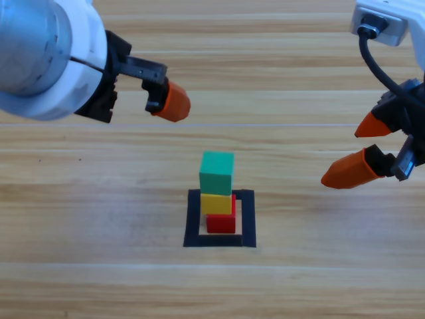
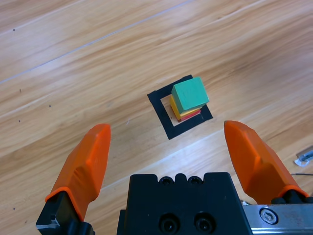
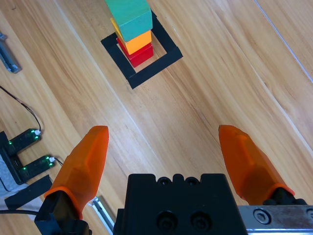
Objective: Stack the blocks in the rectangular block: red at the bottom, yellow in the middle, green on top
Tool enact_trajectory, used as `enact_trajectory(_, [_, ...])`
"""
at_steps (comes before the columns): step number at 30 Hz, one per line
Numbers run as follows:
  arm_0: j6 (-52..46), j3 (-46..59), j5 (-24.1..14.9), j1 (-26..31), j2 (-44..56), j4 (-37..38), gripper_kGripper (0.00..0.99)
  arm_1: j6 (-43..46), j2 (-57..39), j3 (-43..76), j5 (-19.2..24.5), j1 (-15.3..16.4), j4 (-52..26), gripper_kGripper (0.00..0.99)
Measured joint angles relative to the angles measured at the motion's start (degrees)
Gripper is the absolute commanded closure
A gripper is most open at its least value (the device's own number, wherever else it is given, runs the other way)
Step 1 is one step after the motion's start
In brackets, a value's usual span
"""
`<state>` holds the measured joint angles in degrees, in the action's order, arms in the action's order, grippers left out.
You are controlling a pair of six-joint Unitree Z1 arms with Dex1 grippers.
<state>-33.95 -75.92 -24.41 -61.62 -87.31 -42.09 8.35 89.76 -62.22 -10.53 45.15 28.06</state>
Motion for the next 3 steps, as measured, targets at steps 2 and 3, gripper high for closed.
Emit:
enact_trajectory(2, [0.0,0.0,0.19,0.0,0.0,0.01,0.0,0.0,0.0,0.0,0.0,0.0,0.0,0.0])
enact_trajectory(3, [0.0,0.0,0.24,0.0,0.0,0.01,0.0,0.0,0.0,0.0,0.0,0.0,0.0,0.0])
